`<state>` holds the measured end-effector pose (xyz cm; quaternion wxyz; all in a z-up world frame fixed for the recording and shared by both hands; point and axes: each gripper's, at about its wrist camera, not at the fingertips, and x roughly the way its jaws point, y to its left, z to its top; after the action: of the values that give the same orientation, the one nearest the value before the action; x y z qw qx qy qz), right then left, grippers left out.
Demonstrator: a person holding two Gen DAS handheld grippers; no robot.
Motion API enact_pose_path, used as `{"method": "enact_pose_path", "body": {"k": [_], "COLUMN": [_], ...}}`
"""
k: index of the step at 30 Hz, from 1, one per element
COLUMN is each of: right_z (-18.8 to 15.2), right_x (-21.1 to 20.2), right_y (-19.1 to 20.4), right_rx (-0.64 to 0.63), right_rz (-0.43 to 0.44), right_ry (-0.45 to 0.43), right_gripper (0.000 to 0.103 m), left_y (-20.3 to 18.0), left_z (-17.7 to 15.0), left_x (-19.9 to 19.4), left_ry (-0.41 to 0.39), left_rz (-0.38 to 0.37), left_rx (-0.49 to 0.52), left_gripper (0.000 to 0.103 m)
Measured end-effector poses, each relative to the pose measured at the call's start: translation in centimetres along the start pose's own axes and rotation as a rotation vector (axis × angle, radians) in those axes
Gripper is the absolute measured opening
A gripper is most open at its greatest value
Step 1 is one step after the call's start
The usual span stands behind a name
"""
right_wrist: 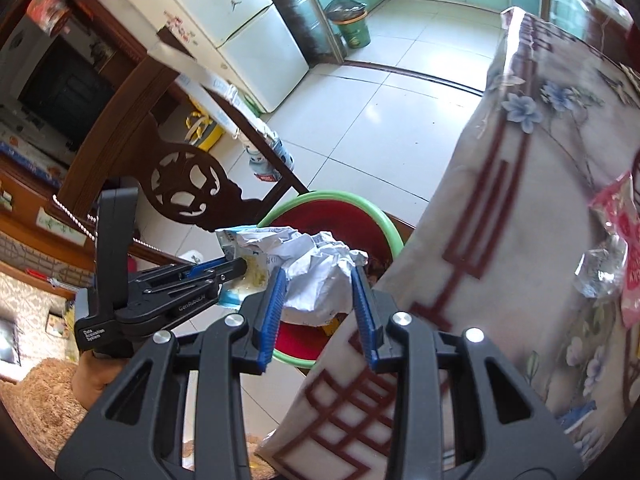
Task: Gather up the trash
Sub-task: 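Carry the snack bag and tissue to the red bucket and open both tools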
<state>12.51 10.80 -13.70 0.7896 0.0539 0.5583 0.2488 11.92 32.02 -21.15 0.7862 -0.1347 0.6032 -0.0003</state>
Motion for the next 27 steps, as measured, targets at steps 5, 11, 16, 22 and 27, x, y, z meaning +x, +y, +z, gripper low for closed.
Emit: {"method": "enact_pose_path", "body": {"k": [5,11,16,22,27], "right_z": [0.4,0.7,0.5,0.4,0.0], "right_x": [0.6,0.9,1.2,1.3,1.3], "right_y": [0.4,1.2,1.7,2.1,2.3], "right_rx": [-0.026,-0.059,-0.074,-0.081,-0.070], "right_rz": [-0.014,-0.011,-0.002,0.006,0.024], "right_ry": [0.007,0.015,0.022,0.026,0.032], "right_gripper": [0.033,0.033,0.034,0.034,0.041], "left_y": [0.3,0.2,0.3,0.6,0.8], "left_z": [0.1,-0.1,-0.2,-0.6,-0.9], "left_x": [0.1,0.2,-0.2,-0.4,-0.9], "left_ry": [-0.002,0.004,-0.007,-0.009,-0.023], "left_rz": [0.007,0.008,0.014,0.017,0.033], "left_rx": [-0.007,0.000,0.001,-0.005,-0.014], "left_gripper": [0.012,0.012,0.012,0.012,0.036]}}
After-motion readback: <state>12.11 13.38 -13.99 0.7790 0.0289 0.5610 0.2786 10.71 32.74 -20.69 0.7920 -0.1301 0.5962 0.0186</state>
